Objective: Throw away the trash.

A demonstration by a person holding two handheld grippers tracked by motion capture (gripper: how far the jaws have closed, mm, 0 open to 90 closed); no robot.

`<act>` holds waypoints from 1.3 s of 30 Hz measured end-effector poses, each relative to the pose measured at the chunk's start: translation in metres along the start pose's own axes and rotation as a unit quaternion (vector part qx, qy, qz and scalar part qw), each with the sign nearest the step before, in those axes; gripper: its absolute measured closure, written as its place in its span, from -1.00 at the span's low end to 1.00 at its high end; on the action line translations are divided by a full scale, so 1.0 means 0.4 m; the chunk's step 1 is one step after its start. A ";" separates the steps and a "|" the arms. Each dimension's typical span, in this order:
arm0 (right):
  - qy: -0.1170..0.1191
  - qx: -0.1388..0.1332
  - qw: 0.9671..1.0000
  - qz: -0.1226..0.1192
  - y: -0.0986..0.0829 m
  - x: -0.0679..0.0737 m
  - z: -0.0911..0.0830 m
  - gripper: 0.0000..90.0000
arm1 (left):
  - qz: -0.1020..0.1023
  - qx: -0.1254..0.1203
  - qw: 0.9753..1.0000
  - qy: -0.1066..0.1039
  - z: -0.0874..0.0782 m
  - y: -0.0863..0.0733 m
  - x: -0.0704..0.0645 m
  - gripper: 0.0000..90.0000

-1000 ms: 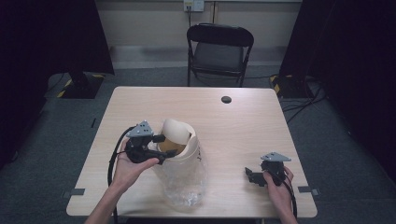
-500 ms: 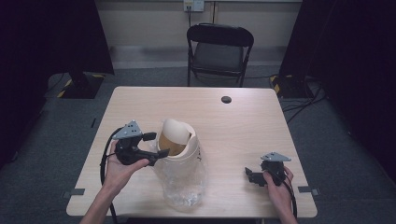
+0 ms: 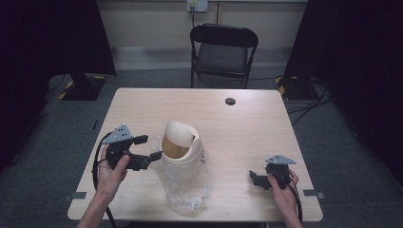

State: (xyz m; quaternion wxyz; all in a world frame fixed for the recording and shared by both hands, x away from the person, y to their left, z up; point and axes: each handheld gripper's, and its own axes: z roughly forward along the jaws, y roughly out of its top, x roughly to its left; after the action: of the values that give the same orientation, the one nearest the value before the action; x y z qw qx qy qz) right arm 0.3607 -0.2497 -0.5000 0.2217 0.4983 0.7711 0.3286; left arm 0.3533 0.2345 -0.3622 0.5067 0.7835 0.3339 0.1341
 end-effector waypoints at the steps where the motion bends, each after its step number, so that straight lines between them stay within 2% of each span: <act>1: 0.000 0.000 1.000 0.000 0.000 0.000 0.000 -0.80 | -0.001 -0.003 1.000 -0.002 -0.005 -0.003 0.002 -0.65; 5: 0.000 0.000 1.000 0.000 0.000 0.000 0.000 -0.80 | -0.008 0.002 1.000 0.019 -0.028 -0.015 0.016 -0.65; 9: 0.000 0.000 1.000 0.000 0.000 0.000 0.000 -0.80 | -0.031 -0.002 0.999 0.031 -0.046 -0.028 0.035 -0.65; 13: 0.000 0.000 1.000 0.000 0.000 0.000 0.000 -0.80 | -0.043 0.000 0.998 0.039 -0.059 -0.045 0.054 -0.65; 16: 0.000 0.000 1.000 0.000 0.000 0.000 0.000 -0.80 | -0.047 0.007 0.997 0.061 -0.065 -0.059 0.067 -0.65; 22: 0.000 0.000 1.000 0.000 0.000 0.000 0.000 -0.80 | -0.060 0.015 0.995 0.079 -0.079 -0.091 0.093 -0.65; 25: 0.000 0.000 1.000 0.000 0.000 0.000 0.000 -0.80 | -0.072 0.024 0.992 0.098 -0.085 -0.123 0.111 -0.65; 30: 0.000 0.000 1.000 0.000 0.000 0.000 0.000 -0.80 | -0.085 0.033 0.990 0.105 -0.089 -0.155 0.131 -0.65; 33: 0.000 0.000 1.000 0.000 0.000 0.000 0.000 -0.80 | -0.082 0.053 0.986 0.132 -0.090 -0.173 0.142 -0.65; 36: 0.000 0.000 1.000 0.000 0.000 0.000 0.000 -0.80 | -0.086 0.064 0.985 0.138 -0.092 -0.190 0.152 -0.65; 38: 0.000 0.000 1.000 0.000 0.000 0.000 0.000 -0.80 | -0.083 0.078 0.981 0.156 -0.091 -0.201 0.154 -0.65; 39: 0.000 0.000 1.000 0.000 0.000 0.000 0.000 -0.80 | -0.087 0.080 0.981 0.156 -0.090 -0.207 0.156 -0.65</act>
State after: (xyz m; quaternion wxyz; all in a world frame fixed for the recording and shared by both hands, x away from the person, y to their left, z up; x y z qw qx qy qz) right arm 0.3607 -0.2497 -0.5001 0.2217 0.4982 0.7711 0.3286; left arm 0.3479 0.3229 -0.4274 0.3939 0.7587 0.4854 0.1831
